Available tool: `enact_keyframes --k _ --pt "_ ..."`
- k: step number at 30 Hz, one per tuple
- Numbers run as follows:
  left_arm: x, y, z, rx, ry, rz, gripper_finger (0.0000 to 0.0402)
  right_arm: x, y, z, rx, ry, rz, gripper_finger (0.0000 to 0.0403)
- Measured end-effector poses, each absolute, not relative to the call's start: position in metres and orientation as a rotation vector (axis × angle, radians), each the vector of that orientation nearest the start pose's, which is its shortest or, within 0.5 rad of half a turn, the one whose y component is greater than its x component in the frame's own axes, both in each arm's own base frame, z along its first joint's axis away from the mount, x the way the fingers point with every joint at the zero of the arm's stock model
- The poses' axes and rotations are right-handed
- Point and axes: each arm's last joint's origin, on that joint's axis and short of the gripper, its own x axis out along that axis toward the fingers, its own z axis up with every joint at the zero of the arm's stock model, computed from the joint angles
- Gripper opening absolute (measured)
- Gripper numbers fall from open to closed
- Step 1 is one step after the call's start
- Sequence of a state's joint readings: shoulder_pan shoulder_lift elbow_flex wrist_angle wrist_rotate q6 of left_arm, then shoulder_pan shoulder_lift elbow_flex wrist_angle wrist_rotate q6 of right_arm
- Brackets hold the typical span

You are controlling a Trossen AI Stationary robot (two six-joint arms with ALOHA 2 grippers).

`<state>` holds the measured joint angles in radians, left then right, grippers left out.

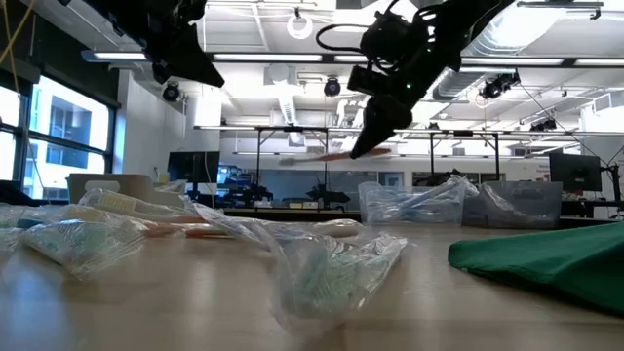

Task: Pick & Place Toothbrushes
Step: Put the orange toothbrush into the black bin

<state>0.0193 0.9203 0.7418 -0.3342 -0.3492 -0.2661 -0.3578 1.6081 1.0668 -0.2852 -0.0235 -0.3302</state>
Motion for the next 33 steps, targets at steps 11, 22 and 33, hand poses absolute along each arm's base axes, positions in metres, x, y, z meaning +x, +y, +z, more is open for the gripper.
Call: enact_keyframes --k 11,22,33 --pt "0.191 0.015 0.278 -0.150 0.507 0.470 0.0000 0.317 -0.142 0.235 -0.132 0.692 -0.308 0.0020" --pt "0.190 0.022 0.285 -0.099 0.390 0.748 0.0000 0.300 -0.174 0.237 -0.072 0.707 -0.657 0.0020" --pt "0.188 0.035 0.290 0.055 0.385 0.898 0.0000 0.272 -0.174 0.246 0.022 0.750 -0.838 0.0017"
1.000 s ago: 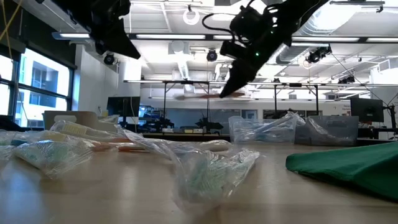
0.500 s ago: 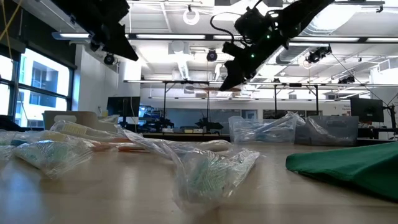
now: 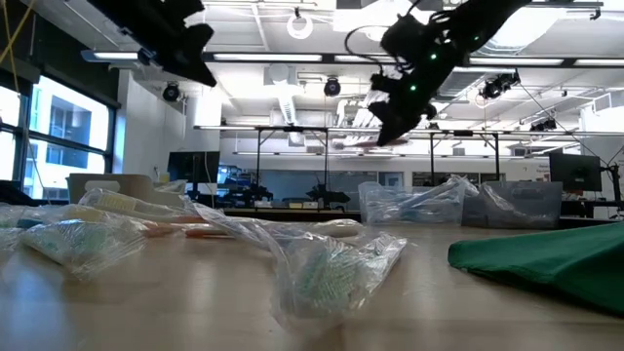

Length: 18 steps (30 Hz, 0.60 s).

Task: Pick & Place Toothbrushes
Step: Put the orange toothbrush into the black bin

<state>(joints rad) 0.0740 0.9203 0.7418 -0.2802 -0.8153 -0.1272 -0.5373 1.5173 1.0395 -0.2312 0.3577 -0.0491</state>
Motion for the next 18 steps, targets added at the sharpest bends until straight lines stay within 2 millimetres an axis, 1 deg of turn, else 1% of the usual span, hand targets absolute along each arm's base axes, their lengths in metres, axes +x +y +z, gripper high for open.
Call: enact_keyframes --k 2,6,11,15,18 --pt "0.187 0.044 0.289 0.048 0.400 0.931 0.0000 0.262 -0.169 0.249 0.042 0.724 -0.871 0.0017" --pt "0.186 0.067 0.284 0.026 0.444 0.969 0.0000 0.232 -0.159 0.247 0.108 0.642 -0.957 0.0017" --pt "0.188 0.095 0.283 -0.024 0.414 1.018 0.0000 0.202 -0.142 0.240 0.181 0.523 -1.116 0.0017" --pt "0.189 0.112 0.281 -0.015 0.407 1.040 0.0000 0.187 -0.128 0.228 0.222 0.449 -1.287 0.0017" --pt "0.190 0.120 0.280 -0.012 0.400 1.050 0.0000 0.180 -0.119 0.217 0.252 0.404 -1.362 0.0017"
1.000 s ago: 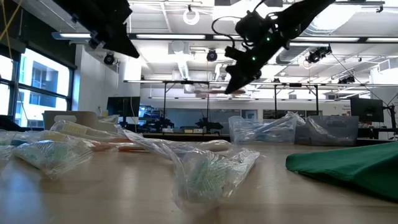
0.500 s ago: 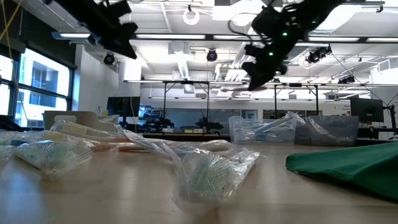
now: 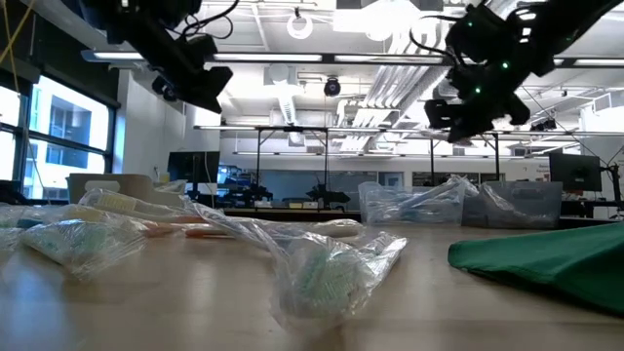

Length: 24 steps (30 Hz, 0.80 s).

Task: Pick & Place Toothbrushes
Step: Put the orange toothbrush into the black bin

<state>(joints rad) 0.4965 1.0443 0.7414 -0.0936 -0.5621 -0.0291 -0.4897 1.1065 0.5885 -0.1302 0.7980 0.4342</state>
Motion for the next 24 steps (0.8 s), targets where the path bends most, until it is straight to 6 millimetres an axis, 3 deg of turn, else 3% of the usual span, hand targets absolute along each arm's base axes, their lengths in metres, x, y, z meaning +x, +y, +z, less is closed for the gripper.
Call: enact_keyframes --k 16,24 --pt "0.190 0.132 0.283 0.042 0.381 1.065 0.0000 0.155 -0.107 0.174 0.347 0.291 -1.629 0.0017" --pt "0.190 0.132 0.284 0.046 0.369 1.063 0.0000 0.148 -0.104 0.163 0.384 0.249 -1.672 0.0017"
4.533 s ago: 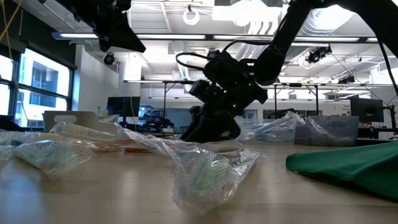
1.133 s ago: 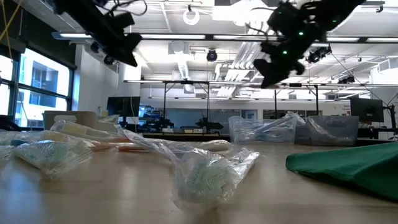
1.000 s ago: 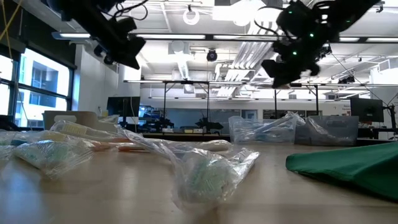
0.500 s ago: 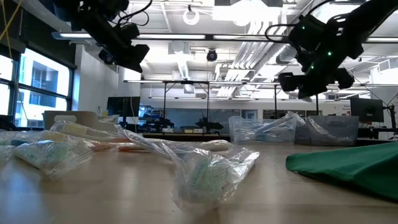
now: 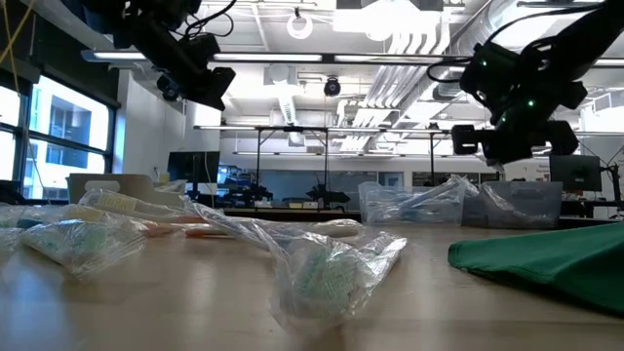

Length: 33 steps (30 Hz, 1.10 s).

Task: Pick & Place Toothbrushes
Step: Put the orange toothbrush into the black bin, then put the green toothbrush into the gray bin

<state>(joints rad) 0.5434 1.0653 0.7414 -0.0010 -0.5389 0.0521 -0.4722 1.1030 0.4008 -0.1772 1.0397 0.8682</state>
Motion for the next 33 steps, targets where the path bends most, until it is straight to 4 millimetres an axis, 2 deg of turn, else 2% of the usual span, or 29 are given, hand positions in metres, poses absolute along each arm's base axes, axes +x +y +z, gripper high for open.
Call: enact_keyframes --k 6,13,22,27,33 --pt "0.190 0.132 0.284 0.045 0.370 1.062 0.0000 0.142 -0.110 0.159 0.427 0.264 -1.688 0.0019" --pt "0.190 0.132 0.284 0.045 0.369 1.063 0.0000 0.136 -0.120 0.157 0.530 0.279 -1.684 0.0075" --pt "0.190 0.132 0.284 0.045 0.370 1.062 0.0000 0.134 -0.121 0.158 0.500 0.304 -1.690 0.0118" --pt "0.190 0.132 0.284 0.045 0.370 1.062 0.0000 0.138 -0.122 0.160 0.483 0.284 -1.670 0.0119" --pt "0.190 0.132 0.284 0.045 0.370 1.062 0.0000 0.150 -0.120 0.169 0.401 0.259 -1.570 0.0102"
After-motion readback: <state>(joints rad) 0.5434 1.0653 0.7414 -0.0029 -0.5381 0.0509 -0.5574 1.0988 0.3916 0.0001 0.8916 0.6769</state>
